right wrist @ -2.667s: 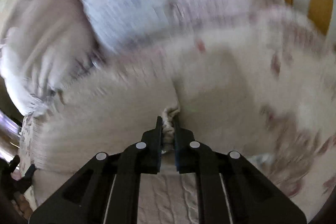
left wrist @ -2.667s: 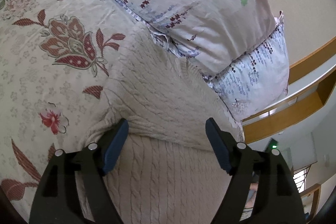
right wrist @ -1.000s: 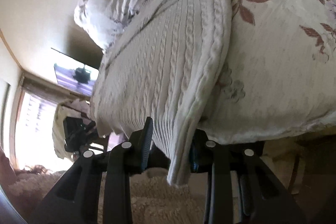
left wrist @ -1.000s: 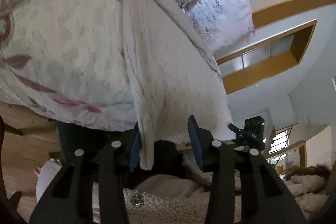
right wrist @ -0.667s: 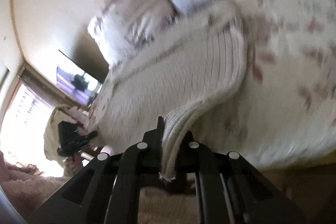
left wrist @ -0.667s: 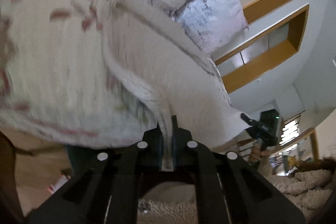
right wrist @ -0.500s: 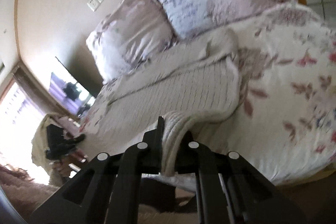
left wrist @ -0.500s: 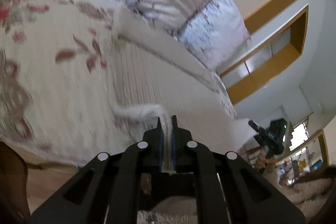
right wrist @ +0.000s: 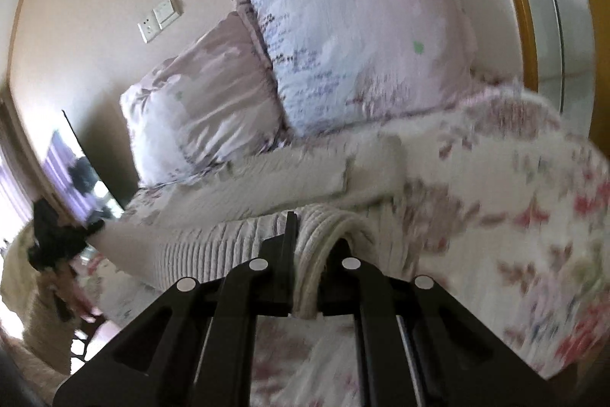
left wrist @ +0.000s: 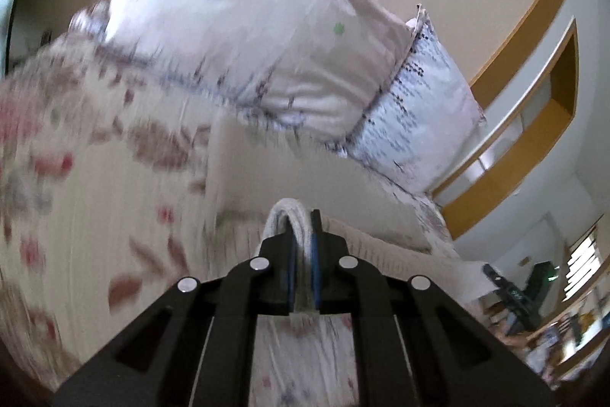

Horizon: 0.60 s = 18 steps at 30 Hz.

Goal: Fold small clothes

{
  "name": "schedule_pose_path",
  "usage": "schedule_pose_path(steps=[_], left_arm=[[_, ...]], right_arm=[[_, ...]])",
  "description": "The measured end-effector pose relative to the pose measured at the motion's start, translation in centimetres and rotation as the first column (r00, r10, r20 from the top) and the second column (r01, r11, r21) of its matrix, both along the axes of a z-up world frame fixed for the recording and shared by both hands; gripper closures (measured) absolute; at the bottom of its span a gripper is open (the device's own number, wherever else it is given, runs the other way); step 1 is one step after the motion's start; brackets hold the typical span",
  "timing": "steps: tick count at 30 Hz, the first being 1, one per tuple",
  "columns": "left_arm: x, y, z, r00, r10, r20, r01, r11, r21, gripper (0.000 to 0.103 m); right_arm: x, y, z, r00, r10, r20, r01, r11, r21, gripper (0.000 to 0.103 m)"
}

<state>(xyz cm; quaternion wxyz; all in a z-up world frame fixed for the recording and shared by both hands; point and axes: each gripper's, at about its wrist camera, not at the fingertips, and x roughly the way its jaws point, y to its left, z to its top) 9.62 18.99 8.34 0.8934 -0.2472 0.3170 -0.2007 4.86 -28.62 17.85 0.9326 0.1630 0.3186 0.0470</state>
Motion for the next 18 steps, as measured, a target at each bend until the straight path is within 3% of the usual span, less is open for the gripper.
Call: schedule_pose_path(steps=[5,8,18], left_arm=[[4.3,-1.5,2.3,0.999,0.026,0.046,-0.028,0.999,0.042,0.097],[6.8,-2.1,2.7,0.997,0.041,0.062,-0.045,0.997,0.057,0.097],[14.4,-2.6,-0.5,0.994,0.107,-0.02,-0.106,0.994,0.012,0.097]], right_arm=[[3.7,0.4,1.2,0.999,-0.021,0.041,0.024,0.996,-0.08,0.095],[5.7,0.1,1.4,0.998,-0.034,0.057,0.038,0.996,-0.079,0.095],[13.8,-2.1,-2.6,0.995,-0.103,-0.002,0.103,0.995,0.002,0.095]])
